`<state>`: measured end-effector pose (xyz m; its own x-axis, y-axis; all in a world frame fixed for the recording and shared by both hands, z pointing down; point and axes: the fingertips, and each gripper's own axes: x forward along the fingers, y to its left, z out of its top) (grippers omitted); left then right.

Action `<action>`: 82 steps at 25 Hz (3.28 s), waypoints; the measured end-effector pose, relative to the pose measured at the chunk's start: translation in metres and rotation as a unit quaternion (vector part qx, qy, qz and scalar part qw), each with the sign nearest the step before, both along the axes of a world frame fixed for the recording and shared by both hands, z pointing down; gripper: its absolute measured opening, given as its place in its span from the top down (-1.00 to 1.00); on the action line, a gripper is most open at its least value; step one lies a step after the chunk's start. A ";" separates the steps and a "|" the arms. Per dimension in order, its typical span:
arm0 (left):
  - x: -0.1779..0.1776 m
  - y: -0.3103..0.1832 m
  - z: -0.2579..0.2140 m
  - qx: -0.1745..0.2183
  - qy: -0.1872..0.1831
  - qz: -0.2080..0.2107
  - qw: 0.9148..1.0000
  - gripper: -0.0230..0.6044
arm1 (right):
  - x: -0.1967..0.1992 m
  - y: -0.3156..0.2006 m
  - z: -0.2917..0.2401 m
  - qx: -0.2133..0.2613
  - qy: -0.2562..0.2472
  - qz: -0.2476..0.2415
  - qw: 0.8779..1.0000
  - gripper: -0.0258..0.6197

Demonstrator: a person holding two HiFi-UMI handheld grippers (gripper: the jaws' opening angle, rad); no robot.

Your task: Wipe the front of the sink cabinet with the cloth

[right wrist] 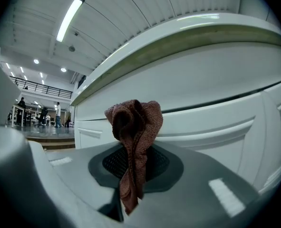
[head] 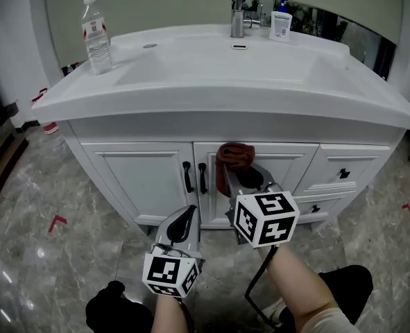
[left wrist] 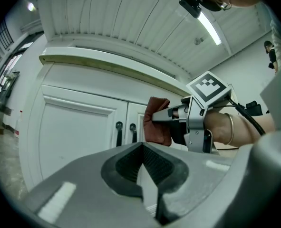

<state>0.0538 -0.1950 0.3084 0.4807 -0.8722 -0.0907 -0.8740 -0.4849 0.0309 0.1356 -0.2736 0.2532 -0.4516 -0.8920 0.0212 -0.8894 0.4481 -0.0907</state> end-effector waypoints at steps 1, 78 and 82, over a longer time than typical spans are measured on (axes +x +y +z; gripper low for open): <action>0.008 0.001 0.002 -0.001 -0.002 0.004 1.000 0.93 | 0.009 0.000 0.000 -0.001 0.000 0.004 1.000 0.65; 0.090 -0.006 0.034 -0.030 -0.035 0.021 0.999 0.93 | 0.183 0.021 0.073 -0.055 0.034 0.155 0.986 0.66; 0.077 -0.003 0.039 -0.034 -0.037 0.010 0.999 0.93 | 0.147 0.021 0.095 -0.071 0.032 0.120 0.990 0.66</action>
